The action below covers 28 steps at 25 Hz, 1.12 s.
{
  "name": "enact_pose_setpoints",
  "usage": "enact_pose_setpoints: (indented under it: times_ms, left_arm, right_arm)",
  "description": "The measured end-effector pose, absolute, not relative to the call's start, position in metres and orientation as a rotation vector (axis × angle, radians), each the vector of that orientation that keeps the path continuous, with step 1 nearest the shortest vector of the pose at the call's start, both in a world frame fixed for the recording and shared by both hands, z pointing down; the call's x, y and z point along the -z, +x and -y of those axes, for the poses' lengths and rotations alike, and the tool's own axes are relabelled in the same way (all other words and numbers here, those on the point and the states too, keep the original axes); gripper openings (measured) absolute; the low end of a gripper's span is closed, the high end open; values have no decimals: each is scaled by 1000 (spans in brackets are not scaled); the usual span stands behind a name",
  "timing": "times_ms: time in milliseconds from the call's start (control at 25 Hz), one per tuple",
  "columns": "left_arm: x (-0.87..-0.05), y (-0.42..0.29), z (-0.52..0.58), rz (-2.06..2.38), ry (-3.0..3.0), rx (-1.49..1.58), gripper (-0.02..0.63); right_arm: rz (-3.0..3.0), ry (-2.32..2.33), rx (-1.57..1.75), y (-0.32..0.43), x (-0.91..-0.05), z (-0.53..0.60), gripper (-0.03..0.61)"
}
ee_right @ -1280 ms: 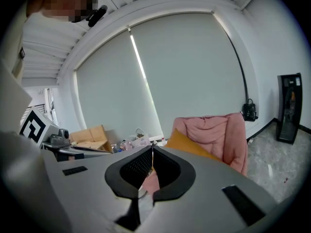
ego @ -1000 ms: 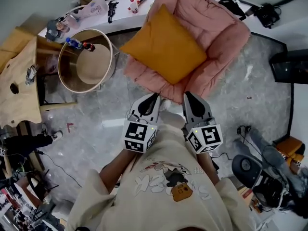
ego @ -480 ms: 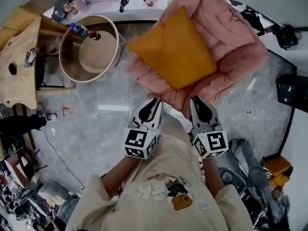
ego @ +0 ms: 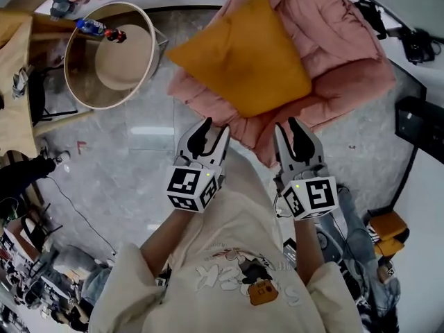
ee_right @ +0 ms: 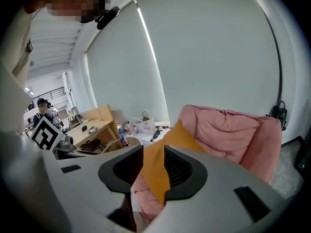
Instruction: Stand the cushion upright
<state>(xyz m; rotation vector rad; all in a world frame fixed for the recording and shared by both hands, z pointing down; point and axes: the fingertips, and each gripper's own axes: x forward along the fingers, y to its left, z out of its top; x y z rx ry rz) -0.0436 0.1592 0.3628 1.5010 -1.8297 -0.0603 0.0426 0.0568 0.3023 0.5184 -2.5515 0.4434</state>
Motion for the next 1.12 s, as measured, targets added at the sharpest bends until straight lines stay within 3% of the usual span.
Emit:
enact_pose_setpoints:
  times_ms: [240, 440, 1120]
  left_arm:
    - [-392, -64, -133, 1828, 1437, 127, 161]
    - [-425, -77, -120, 1828, 1341, 103, 282]
    - [-508, -111, -84, 1795, 1187, 195, 367]
  right_arm:
    - [2493, 469, -438, 20, -331, -32, 188]
    - [2439, 477, -455, 1, -347, 0, 226]
    - [2339, 421, -442, -42, -423, 63, 318]
